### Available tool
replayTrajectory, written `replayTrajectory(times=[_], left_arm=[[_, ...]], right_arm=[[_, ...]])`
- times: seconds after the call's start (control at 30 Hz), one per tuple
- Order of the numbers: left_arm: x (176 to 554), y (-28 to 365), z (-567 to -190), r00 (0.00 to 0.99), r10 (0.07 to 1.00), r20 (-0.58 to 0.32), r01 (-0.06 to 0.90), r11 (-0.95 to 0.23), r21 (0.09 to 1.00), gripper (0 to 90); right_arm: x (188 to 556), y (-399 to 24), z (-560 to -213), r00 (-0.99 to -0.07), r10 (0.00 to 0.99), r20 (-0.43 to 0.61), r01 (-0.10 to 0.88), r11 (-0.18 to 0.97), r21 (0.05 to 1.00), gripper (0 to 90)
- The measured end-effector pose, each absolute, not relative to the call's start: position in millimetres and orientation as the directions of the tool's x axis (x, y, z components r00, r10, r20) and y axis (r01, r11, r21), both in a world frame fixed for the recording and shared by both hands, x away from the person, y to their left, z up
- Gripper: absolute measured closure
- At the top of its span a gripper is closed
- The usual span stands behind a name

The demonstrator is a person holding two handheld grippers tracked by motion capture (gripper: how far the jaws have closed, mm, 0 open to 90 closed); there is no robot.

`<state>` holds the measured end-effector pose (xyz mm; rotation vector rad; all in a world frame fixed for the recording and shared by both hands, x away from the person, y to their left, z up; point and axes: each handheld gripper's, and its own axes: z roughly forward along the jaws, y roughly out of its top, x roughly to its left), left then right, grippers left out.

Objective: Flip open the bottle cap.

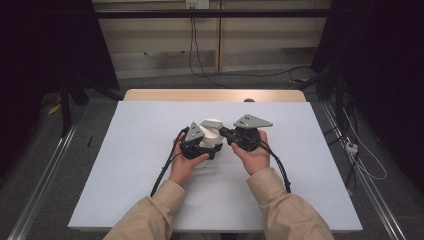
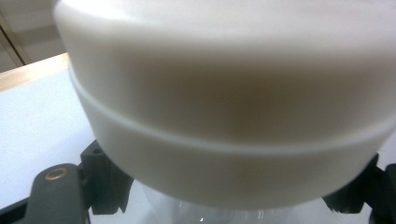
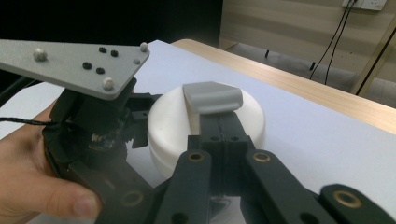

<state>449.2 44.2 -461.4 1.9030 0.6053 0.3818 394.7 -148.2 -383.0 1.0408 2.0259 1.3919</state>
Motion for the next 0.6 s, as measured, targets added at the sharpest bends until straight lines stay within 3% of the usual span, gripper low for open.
replayTrajectory(times=[0.6], left_arm=[[449.5,44.5,-461.3,0.821,0.571,-0.006,0.231,-0.323,0.918,18.7]], right_arm=[[403.6,-140.3,-375.7,-0.603,0.797,0.023,0.31,0.207,0.928,90.0]])
